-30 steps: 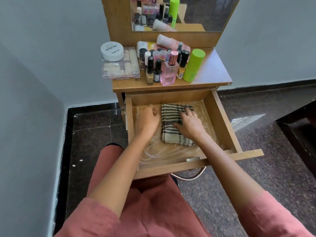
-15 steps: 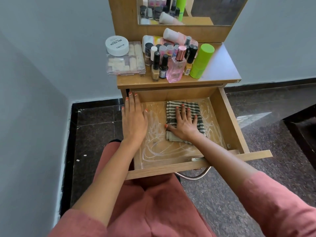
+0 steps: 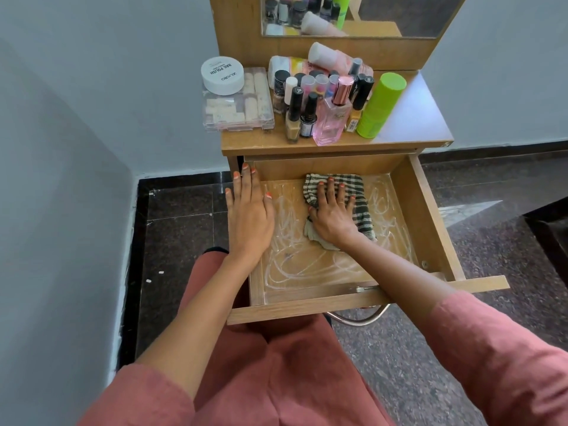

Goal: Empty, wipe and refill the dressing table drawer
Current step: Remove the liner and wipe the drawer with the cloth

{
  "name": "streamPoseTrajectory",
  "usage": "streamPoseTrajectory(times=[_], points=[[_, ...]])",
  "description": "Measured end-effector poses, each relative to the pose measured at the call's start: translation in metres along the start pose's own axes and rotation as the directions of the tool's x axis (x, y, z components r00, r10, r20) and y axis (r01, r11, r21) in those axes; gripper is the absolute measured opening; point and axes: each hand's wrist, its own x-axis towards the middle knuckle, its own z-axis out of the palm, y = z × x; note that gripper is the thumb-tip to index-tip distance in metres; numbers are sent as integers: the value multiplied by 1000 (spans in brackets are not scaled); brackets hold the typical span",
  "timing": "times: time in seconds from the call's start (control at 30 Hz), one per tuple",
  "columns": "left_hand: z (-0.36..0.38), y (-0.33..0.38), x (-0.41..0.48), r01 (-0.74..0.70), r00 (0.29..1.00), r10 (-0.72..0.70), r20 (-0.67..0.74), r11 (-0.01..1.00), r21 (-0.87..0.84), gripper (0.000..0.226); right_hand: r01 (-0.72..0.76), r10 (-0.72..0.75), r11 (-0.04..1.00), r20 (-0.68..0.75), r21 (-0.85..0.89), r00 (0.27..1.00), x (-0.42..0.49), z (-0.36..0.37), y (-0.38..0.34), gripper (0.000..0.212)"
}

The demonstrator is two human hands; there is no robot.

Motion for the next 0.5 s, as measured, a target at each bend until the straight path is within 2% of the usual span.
streamPoseTrajectory(times=[0.5], points=[[-2, 0, 0, 13, 1000, -13, -8, 998, -63, 48, 296, -302, 936, -6, -189, 953, 5, 10, -43, 57]])
